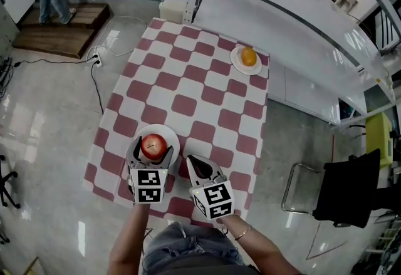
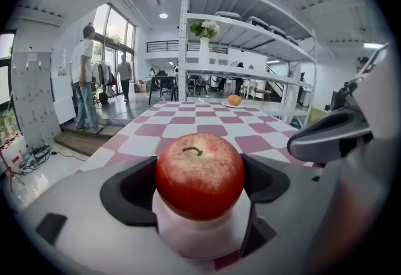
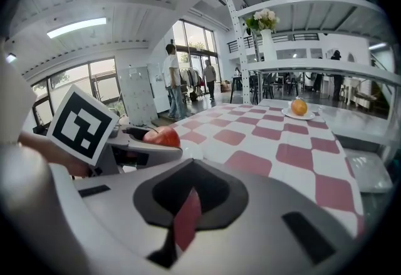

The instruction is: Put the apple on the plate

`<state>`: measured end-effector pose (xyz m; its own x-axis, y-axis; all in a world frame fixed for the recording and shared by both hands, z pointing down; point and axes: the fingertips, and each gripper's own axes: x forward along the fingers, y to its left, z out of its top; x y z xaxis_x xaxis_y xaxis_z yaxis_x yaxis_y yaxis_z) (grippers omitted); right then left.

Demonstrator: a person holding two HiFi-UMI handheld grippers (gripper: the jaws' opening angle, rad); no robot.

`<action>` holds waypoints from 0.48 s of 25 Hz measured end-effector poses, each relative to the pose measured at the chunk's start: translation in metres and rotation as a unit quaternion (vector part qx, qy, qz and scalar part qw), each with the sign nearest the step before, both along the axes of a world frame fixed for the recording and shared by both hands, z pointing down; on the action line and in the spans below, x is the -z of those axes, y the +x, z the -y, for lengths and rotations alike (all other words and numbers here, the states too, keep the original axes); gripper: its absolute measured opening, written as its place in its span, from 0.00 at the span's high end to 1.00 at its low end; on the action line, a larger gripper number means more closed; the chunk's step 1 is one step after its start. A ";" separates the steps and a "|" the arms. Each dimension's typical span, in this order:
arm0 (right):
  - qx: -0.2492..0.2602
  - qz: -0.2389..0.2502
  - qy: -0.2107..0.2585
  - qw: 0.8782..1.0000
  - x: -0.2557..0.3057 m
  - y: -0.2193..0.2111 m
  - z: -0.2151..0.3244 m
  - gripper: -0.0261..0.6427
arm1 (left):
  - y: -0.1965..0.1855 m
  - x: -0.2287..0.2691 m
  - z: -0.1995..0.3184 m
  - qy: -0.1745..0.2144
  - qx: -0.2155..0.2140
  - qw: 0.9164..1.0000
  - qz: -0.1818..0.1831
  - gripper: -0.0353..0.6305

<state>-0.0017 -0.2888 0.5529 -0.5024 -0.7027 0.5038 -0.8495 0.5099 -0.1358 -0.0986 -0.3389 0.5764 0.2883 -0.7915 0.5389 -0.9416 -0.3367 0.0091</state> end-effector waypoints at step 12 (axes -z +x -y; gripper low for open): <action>-0.004 -0.002 -0.005 1.000 -0.003 0.004 0.001 0.94 | 0.003 -0.008 0.003 -0.010 -0.004 1.000 0.006 0.32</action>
